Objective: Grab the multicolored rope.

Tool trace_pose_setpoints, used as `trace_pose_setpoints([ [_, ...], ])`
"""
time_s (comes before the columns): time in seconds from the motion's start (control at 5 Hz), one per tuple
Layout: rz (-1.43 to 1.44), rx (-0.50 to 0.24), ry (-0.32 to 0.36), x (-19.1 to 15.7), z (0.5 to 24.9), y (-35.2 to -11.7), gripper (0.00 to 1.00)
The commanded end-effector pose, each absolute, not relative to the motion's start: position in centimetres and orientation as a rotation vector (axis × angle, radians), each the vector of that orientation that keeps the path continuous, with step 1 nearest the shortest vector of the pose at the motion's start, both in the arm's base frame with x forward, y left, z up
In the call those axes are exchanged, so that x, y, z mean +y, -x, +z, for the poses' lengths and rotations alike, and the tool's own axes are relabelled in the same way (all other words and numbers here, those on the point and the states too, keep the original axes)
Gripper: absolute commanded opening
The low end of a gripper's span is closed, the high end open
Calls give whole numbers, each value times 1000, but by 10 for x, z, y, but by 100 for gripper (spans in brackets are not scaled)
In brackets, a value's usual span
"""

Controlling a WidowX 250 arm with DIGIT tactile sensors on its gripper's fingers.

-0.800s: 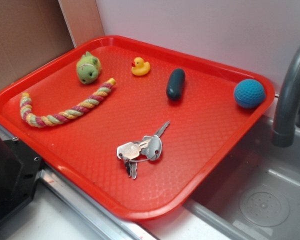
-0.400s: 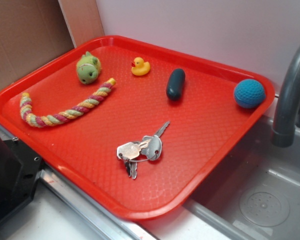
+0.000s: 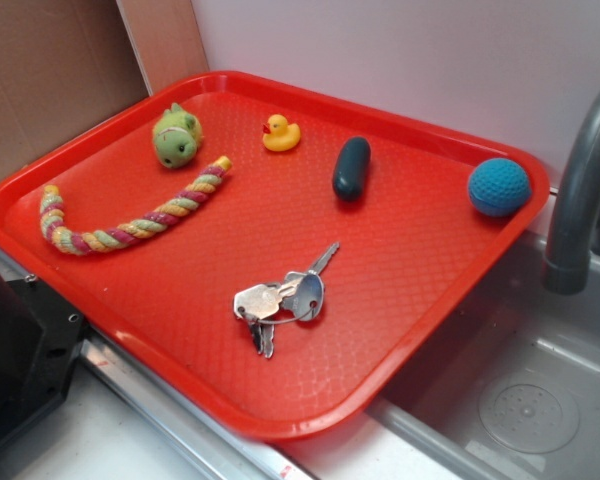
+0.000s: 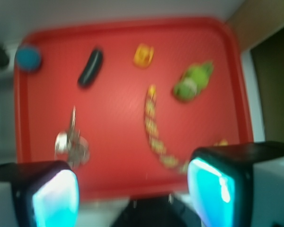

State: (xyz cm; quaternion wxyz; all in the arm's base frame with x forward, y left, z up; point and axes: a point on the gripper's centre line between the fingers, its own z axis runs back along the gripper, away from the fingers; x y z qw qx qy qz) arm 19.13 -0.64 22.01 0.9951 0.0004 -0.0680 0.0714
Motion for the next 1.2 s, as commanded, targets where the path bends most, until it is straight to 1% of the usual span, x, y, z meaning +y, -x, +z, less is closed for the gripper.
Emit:
trace_pose_setpoints([
  [0.0, 196, 26, -106, 19, 152, -205, 100],
  [0.2, 217, 123, -137, 34, 103, -193, 100],
  [0.4, 229, 120, -138, 42, 81, -194, 100],
  [0.6, 215, 60, -131, 45, 78, -205, 100],
  [0.8, 182, 11, -110, 43, 77, -217, 100],
  [1.0, 163, 48, -108, 34, 72, -221, 100],
])
